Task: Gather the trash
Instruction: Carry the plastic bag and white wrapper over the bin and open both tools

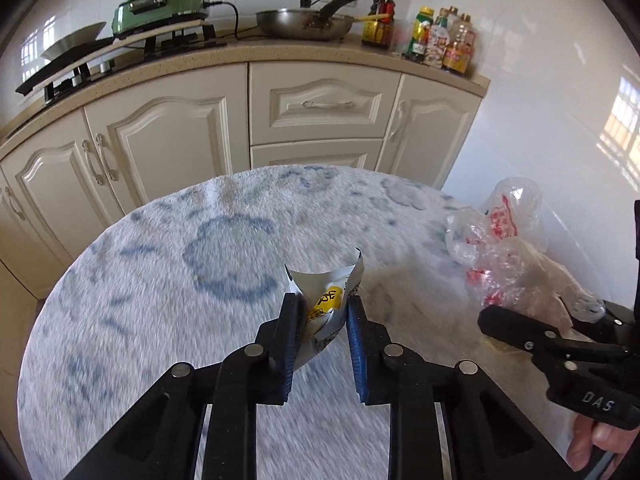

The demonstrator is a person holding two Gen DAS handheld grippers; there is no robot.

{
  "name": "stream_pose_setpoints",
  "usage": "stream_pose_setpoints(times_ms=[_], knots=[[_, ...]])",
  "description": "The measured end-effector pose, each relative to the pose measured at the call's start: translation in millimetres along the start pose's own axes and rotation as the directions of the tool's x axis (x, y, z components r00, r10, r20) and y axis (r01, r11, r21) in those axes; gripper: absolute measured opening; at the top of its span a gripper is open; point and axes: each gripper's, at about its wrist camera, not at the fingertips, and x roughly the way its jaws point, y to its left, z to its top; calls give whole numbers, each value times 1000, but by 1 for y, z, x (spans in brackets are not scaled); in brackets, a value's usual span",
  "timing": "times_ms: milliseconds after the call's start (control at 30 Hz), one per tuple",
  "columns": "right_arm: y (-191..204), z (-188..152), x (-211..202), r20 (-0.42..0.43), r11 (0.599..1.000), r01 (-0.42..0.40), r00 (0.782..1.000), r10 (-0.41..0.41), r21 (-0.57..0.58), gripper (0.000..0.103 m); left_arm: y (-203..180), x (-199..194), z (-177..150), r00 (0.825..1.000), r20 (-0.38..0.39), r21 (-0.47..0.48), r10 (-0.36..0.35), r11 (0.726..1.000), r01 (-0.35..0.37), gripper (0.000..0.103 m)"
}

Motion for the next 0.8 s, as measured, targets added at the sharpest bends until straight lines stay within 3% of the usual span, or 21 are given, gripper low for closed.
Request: stream_pose_setpoints(times_ms=[333, 567, 800], knots=[[-7, -36, -103, 136, 999, 17, 990, -21, 32, 41, -54, -92, -38, 989, 142, 10, -45, 999, 44, 20], [-24, -55, -189, 252, 996, 67, 965, -79, 55, 41, -115, -155, -60, 952, 271, 75, -145, 989, 129, 20], [-64, -84, -265, 328, 979, 162, 924, -195, 125, 41, -184, -167, -73, 916, 283, 154, -285, 956, 250, 20]])
